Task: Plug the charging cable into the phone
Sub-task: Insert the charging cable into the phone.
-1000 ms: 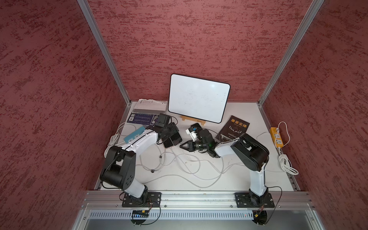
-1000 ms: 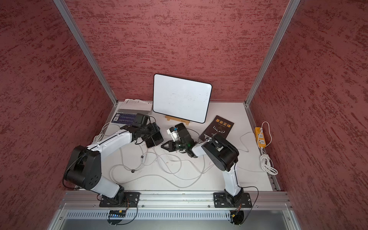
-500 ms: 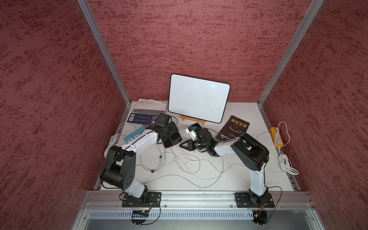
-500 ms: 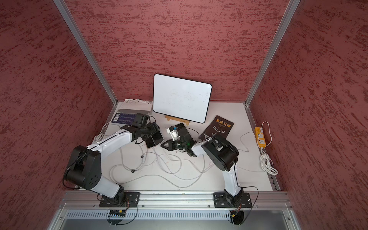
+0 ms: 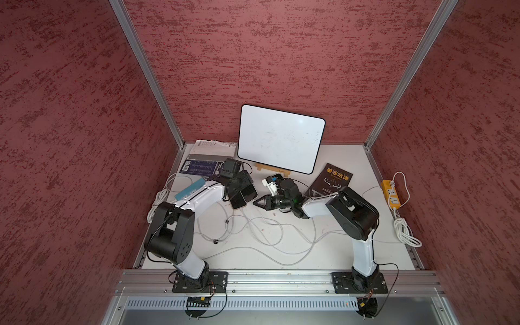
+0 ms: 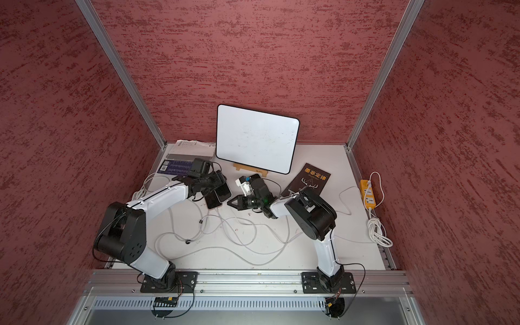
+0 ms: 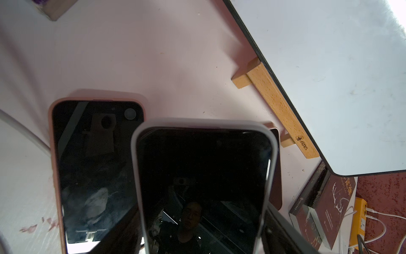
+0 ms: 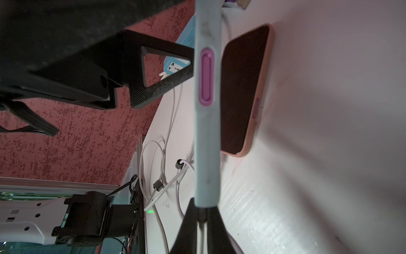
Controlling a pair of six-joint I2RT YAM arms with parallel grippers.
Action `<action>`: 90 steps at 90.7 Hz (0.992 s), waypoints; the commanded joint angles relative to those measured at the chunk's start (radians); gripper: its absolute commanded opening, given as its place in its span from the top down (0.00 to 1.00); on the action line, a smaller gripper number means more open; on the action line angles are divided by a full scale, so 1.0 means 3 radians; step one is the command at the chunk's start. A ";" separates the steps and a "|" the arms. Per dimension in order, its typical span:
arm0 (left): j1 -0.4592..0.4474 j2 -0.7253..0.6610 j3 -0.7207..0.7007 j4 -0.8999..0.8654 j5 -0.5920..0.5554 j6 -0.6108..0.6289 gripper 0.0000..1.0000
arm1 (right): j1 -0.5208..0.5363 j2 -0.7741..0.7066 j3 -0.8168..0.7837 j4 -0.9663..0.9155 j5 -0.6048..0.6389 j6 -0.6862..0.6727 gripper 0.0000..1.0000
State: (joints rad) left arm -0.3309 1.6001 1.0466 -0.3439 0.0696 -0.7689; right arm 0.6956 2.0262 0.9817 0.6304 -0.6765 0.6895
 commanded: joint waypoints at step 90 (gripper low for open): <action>-0.0104 0.0227 0.0224 -0.0225 0.0169 0.0093 1.00 | -0.0206 -0.0117 0.0497 -0.0078 0.0304 -0.0441 1.00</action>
State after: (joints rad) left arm -0.3332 1.6535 1.1061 -0.3359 0.0505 -0.7536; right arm 0.6685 2.0338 1.0634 0.4938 -0.6487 0.5823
